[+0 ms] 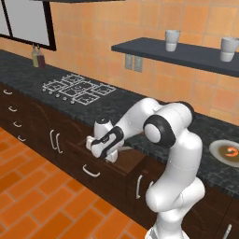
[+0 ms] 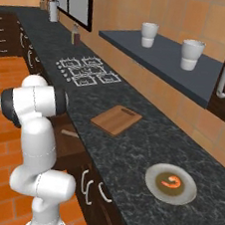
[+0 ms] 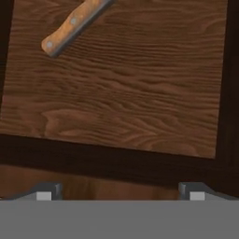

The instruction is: Pick up the knife from the drawer and place it on the cutting board. Then place the meat from the plate to the cutting board.

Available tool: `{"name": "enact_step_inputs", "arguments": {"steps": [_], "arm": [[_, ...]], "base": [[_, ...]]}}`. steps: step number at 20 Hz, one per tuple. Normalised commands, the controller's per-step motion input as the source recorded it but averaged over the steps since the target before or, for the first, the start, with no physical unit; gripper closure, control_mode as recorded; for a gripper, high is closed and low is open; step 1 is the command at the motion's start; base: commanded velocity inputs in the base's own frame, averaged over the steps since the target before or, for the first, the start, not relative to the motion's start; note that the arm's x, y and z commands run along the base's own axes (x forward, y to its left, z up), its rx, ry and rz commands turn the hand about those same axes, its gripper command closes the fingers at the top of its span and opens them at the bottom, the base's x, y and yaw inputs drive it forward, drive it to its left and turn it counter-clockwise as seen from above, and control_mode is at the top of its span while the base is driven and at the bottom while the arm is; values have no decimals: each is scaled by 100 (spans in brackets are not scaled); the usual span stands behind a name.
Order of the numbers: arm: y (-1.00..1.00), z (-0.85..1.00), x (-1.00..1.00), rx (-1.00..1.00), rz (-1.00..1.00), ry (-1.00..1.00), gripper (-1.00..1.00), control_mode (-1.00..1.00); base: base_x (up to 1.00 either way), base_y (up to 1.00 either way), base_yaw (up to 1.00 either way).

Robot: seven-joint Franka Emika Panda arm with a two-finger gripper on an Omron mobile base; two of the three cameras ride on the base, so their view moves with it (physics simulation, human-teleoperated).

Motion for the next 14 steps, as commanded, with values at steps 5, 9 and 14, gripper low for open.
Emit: {"name": "enact_step_inputs", "arguments": {"steps": [5,9,14], "arm": [[-19,23,24,4,0,8,-100,-100],[1,2,4,0,0,13,-100,-100],[0,3,0,-2,0,0,-100,-100]], "base": [[0,0,0],[0,0,0],[0,0,0]]}}
